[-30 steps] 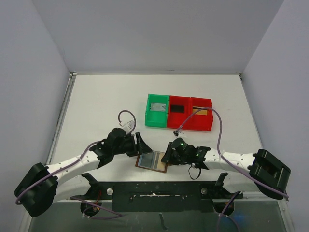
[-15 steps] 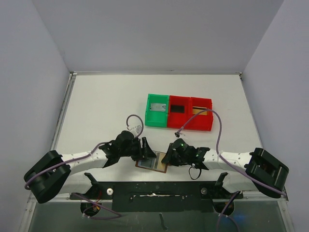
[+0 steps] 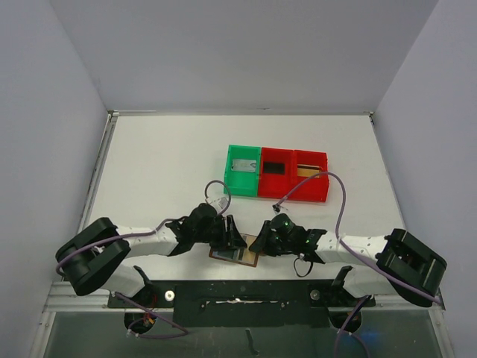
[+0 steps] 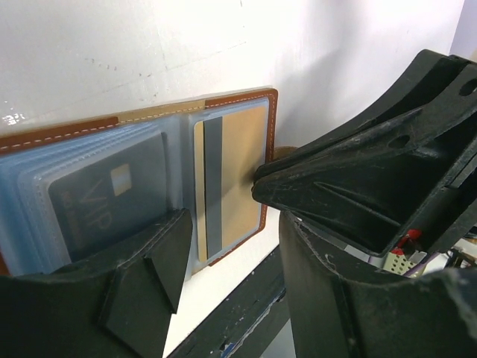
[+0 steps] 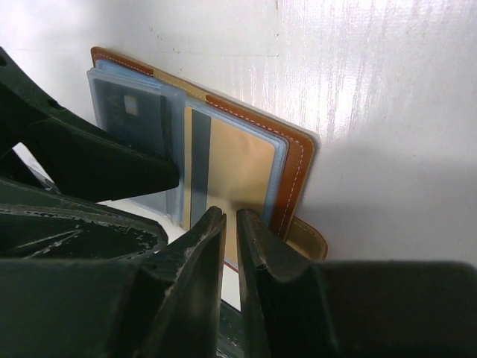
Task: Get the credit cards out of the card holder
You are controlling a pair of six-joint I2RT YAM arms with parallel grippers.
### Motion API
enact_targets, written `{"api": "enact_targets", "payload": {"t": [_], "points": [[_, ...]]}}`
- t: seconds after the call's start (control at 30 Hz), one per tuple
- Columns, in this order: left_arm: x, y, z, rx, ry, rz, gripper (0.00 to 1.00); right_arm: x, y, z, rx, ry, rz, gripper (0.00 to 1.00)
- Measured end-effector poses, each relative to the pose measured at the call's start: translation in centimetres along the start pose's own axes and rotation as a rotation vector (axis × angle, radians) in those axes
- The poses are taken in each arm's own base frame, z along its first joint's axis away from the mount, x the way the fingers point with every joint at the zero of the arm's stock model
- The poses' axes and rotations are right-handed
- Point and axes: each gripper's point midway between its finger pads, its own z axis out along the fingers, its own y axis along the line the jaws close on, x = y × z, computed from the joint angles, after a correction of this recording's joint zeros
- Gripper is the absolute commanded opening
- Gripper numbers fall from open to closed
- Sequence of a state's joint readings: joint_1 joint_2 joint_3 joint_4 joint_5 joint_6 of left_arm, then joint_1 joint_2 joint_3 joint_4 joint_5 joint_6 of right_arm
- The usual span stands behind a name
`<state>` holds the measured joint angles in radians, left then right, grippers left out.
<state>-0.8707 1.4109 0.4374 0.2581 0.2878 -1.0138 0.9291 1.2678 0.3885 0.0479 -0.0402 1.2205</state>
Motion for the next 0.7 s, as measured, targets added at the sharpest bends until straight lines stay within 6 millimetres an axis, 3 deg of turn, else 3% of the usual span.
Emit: {"api": "enact_targets", "payload": {"t": [0.7], "points": [[-0.05, 0.39, 0.56, 0.064, -0.071, -0.097, 0.42, -0.30, -0.35, -0.43, -0.048, -0.003, 0.041, 0.19]]}}
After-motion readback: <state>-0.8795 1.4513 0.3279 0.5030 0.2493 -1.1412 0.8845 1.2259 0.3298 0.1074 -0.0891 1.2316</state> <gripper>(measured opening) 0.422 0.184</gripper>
